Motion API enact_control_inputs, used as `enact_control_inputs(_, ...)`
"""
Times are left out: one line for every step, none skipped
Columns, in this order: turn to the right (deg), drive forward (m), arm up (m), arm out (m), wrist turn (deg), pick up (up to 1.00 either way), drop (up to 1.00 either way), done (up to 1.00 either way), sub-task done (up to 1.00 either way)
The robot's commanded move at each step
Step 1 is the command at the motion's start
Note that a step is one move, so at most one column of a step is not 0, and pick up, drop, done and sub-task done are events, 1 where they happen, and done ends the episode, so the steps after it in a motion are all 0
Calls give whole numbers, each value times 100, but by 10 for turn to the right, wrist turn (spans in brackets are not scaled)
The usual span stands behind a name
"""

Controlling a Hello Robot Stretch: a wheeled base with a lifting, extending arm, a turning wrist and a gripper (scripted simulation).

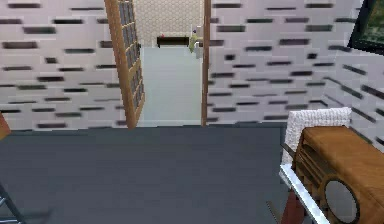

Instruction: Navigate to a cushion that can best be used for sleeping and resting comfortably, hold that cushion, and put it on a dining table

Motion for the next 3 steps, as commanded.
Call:
enact_control_inputs(0, 0, 0, 0, 0, 0, 100, 0, 0)
enact_control_inputs(0, 0, 0, -10, 0, 0, 0, 0, 0)
enact_control_inputs(0, 0, 0, 0, 0, 0, 0, 100, 0)
